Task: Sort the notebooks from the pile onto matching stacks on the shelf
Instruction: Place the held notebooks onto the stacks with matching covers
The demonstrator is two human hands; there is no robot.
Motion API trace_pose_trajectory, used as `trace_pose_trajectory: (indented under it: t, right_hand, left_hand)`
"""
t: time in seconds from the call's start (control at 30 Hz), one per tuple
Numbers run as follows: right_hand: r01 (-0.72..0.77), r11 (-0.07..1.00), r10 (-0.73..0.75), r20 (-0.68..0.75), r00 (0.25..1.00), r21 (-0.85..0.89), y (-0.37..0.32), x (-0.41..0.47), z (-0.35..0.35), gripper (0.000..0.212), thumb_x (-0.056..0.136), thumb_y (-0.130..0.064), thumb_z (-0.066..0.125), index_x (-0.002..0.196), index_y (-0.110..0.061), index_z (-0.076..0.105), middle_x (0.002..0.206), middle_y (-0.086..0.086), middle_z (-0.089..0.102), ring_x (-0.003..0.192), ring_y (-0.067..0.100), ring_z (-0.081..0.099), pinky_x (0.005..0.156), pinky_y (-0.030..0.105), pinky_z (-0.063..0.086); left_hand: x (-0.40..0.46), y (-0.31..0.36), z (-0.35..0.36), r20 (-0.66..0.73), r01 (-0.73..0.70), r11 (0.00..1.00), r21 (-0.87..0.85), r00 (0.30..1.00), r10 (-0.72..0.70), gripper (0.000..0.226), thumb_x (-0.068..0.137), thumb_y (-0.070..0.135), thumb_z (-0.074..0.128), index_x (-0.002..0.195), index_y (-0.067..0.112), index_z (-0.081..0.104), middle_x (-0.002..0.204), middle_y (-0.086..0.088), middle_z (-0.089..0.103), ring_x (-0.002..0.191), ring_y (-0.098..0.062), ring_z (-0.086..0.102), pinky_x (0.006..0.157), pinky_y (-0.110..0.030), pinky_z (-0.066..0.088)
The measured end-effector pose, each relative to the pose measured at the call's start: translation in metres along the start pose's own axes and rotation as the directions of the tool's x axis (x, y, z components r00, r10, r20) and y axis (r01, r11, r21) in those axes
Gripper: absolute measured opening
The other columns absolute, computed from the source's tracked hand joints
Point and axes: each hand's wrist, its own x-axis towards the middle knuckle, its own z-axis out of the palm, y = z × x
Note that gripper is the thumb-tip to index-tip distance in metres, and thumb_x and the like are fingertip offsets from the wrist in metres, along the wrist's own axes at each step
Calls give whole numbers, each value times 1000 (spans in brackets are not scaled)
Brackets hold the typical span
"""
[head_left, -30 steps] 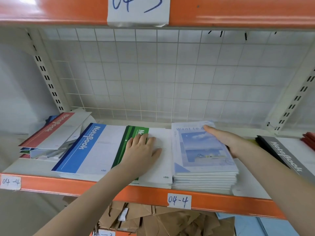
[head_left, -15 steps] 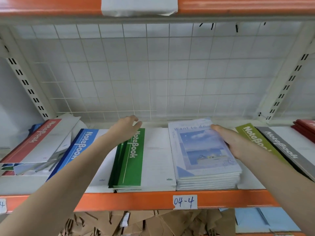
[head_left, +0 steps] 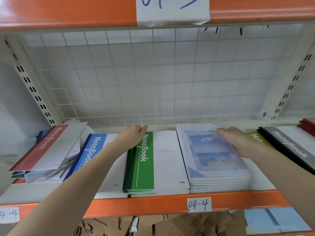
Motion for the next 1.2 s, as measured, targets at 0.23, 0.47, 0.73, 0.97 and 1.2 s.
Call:
trace_pose_trajectory:
  t: [0.23, 0.47, 0.73, 0.97, 1.2]
  right_hand:
    - [141, 982, -139, 27, 990, -127, 8, -15, 7, 41, 102, -26, 39, 127, 3, 52, 131, 13, 51, 125, 28, 45, 103, 34, 32]
    - [181, 974, -173, 72, 982, -138, 10, -22, 1, 41, 102, -29, 37, 128, -1, 51, 131, 11, 52, 120, 22, 48, 100, 31, 34]
    - [198, 976, -189, 102, 977, -90, 14, -24, -3, 43, 104, -29, 31, 139, -8, 42, 144, 7, 43, 132, 21, 40, 109, 29, 28]
    - [243, 935, -231, 78, 970, -258, 3, -25, 10, 44, 105, -25, 23, 133, 2, 46, 138, 16, 47, 127, 27, 44, 101, 28, 32]
    - [268, 926, -302, -95, 949, -267, 12, -23, -29, 30, 98, -15, 38, 78, 0, 56, 81, 13, 58, 84, 28, 55, 73, 31, 39]
  left_hand:
    - [-5, -4, 11, -171, -9, 999, -46, 985, 1, 45, 104, 29, 27, 69, 6, 43, 66, -14, 53, 65, -31, 55, 62, -38, 45]
    - [-3, -8, 13, -248, 26, 999, -25, 968, -32, 45, 101, 23, 36, 60, 7, 42, 59, -7, 47, 57, -25, 44, 55, -32, 35]
    - [1, 1, 6, -52, -30, 997, -76, 998, 26, 20, 99, 11, 41, 88, 13, 57, 89, -3, 53, 79, -19, 47, 72, -25, 36]
    - [-4, 6, 14, -75, 9, 998, 61, 997, -4, 39, 97, -3, 33, 126, 5, 57, 117, -17, 62, 94, -29, 58, 73, -30, 41]
    - [-15, 26, 7, -171, -45, 999, 17, 984, 47, 34, 101, 8, 39, 131, 3, 55, 134, -15, 55, 121, -35, 51, 97, -37, 39]
